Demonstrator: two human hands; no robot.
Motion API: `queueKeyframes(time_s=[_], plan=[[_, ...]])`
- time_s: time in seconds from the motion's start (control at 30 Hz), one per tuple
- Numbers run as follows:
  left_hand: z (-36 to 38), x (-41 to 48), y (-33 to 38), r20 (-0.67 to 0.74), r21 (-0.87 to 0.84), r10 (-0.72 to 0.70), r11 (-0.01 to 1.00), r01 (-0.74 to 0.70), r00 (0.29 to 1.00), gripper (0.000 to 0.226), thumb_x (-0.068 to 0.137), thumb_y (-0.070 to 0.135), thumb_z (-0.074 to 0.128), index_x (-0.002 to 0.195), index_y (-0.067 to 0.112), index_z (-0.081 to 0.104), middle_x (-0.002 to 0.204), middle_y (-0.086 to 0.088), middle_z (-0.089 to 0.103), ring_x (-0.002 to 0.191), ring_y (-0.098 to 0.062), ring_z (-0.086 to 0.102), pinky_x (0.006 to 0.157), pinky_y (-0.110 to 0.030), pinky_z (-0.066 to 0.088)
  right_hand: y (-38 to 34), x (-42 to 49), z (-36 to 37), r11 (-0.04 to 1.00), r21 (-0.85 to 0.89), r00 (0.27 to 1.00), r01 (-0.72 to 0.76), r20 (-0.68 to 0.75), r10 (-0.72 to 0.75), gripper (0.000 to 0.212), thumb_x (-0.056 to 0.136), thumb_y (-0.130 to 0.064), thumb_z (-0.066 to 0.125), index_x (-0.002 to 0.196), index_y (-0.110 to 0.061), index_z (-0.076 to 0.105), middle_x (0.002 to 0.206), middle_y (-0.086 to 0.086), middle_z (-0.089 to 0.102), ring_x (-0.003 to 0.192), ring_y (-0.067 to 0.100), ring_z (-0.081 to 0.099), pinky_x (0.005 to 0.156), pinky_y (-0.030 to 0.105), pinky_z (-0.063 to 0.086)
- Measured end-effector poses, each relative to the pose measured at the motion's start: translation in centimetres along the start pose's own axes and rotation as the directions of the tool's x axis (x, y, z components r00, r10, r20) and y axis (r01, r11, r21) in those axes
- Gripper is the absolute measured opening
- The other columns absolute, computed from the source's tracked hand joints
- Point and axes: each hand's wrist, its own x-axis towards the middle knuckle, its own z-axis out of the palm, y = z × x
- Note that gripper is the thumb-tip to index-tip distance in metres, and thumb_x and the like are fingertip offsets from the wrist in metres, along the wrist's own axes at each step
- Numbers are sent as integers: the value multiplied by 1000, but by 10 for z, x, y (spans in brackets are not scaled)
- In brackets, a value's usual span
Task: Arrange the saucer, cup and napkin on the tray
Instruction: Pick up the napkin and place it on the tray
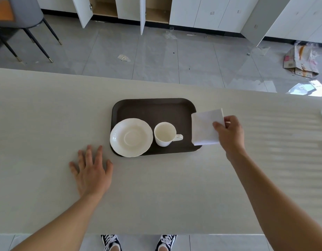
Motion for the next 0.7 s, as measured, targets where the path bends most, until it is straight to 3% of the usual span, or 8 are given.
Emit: queueKeyframes(time_s=[0.2, 0.4, 0.6, 0.7], plan=[[1, 0, 0, -10, -3, -4, 1000, 4, 1000, 66, 88, 51, 27, 149, 27, 36, 161, -8, 26, 151, -32, 11, 118, -61, 6, 3, 18, 41, 988, 87, 991, -130, 34, 127, 13, 91, -18, 61, 99, -18, 52, 86, -10, 56, 75, 8, 54, 57, 27, 43], [1, 0, 0, -9, 7, -9, 1000, 9, 1000, 65, 89, 50, 28, 150, 28, 35, 162, -7, 25, 151, -31, 11, 119, -60, 7, 19, 15, 59, 980, 59, 982, -188, 44, 186, 14, 90, -18, 62, 99, -18, 51, 93, -1, 59, 79, 16, 56, 54, 25, 41], [0, 0, 1, -8, 10, -5, 1000, 5, 1000, 64, 89, 50, 30, 149, 27, 36, 161, -7, 26, 151, -32, 11, 118, -61, 7, 24, 20, 52, 974, -212, 994, -74, 66, 90, 12, 84, -17, 63, 90, -16, 53, 76, -6, 56, 71, 20, 56, 54, 29, 39], [0, -1, 1, -8, 5, -10, 1000, 10, 1000, 64, 89, 50, 30, 149, 28, 36, 161, -7, 26, 151, -31, 11, 119, -60, 7, 26, 22, 50, 945, -322, 992, -53, 90, 86, 16, 84, -20, 64, 94, -15, 53, 80, -3, 59, 78, 25, 59, 60, 31, 40]])
